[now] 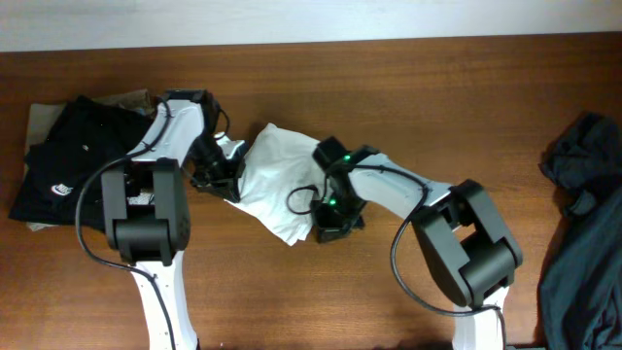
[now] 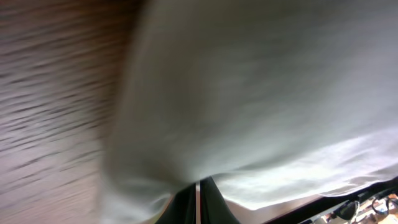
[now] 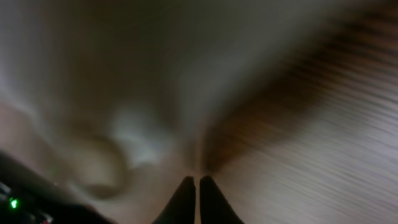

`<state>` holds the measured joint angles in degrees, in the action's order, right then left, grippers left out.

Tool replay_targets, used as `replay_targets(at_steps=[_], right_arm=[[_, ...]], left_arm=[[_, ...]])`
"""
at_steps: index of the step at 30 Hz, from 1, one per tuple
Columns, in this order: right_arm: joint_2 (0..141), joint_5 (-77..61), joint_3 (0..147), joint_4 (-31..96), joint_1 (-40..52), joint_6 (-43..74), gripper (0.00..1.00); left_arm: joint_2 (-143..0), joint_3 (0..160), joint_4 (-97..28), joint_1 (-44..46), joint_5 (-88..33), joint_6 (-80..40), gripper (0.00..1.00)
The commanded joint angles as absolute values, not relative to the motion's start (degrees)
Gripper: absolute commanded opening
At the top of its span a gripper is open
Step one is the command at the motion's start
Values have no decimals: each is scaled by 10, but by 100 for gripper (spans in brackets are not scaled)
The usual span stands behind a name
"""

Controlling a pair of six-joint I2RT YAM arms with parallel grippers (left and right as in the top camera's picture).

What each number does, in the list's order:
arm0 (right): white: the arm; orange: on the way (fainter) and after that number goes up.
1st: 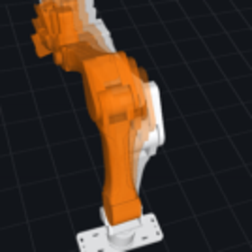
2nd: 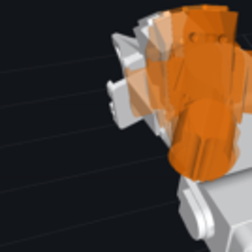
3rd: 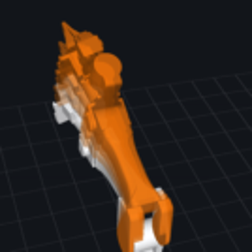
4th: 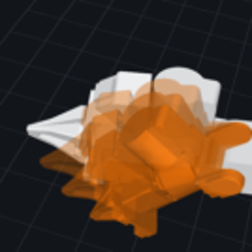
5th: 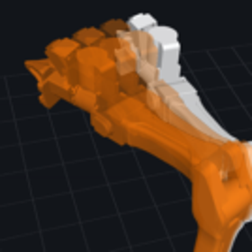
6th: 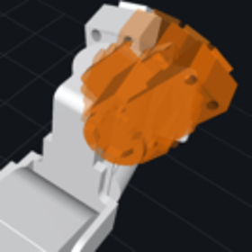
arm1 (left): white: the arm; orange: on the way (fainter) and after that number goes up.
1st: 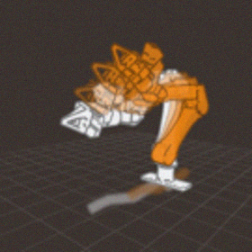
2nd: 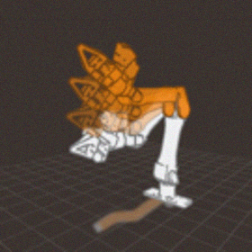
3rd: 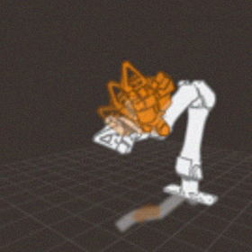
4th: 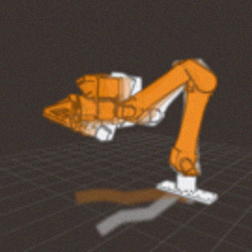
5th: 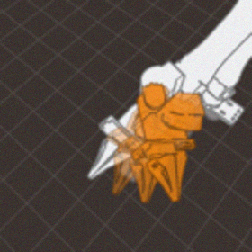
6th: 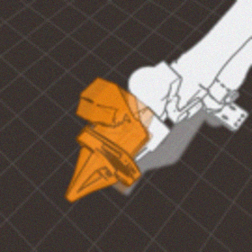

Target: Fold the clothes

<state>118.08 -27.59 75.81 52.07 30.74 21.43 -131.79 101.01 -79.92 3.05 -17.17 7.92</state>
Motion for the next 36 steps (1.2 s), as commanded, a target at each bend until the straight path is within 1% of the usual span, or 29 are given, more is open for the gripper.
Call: replay_targets(at_steps=[1,3,5,7,8,9,10,11,12,13,17,18,19,20,21,22,23,25,26,28,30,31,33,34,36], right_arm=[[1181,-252,754,556,260,263,9],[1166,-264,761,571,231,212,10],[1128,-288,780,570,220,142,13],[1093,-289,797,557,220,122,16],[1079,-289,799,539,220,122,17],[1072,-289,799,521,220,123,19],[1071,-289,799,511,220,123,19],[1071,-289,799,508,220,124,19],[1071,-289,799,509,220,124,19],[1071,-289,799,509,220,124,19],[1071,-289,799,514,220,124,19],[1071,-289,799,514,220,124,19],[1071,-289,799,516,220,124,19],[1071,-289,799,517,220,124,19],[1071,-289,799,520,220,124,19],[1071,-289,799,523,220,124,19],[1071,-289,799,525,220,124,19],[1071,-289,799,533,217,124,19],[1071,-289,799,536,209,124,18],[1071,-313,799,538,189,124,18],[1071,-380,799,540,139,124,18],[1071,-406,799,540,116,124,18],[1071,-419,799,548,80,124,18],[1071,-418,799,558,66,124,18],[1071,-418,799,566,49,124,18]], left_arm=[[-1311,1025,-821,-8,-157,83,6],[-1307,1053,-848,-18,-183,84,10],[-1290,1076,-846,-17,-187,87,18],[-1280,1093,-821,-16,-194,87,25],[-1280,1093,-778,-16,-239,87,37],[-1283,1091,-740,-14,-269,88,54],[-1285,1088,-707,-10,-279,89,68],[-1294,1087,-677,-3,-283,90,87],[-1306,1087,-661,4,-299,98,99],[-1330,1087,-655,13,-340,126,99],[-1396,1087,-652,30,-412,130,99],[-1409,1087,-655,38,-421,130,99],[-1416,1087,-658,45,-422,135,89],[-1421,1087,-660,52,-422,134,70],[-1423,1087,-660,56,-422,135,34],[-1424,1087,-659,60,-415,134,0],[-1424,1088,-661,60,-412,134,1],[-1424,1133,-728,50,-411,134,0],[-1423,1187,-788,41,-410,145,1],[-1423,1277,-864,22,-395,152,1],[-1423,1433,-956,-12,-356,151,1],[-1420,1500,-967,-33,-353,142,0],[-1395,1561,-967,-73,-352,133,1],[-1383,1571,-967,-93,-351,133,0],[-1363,1574,-967,-163,-348,133,1]])
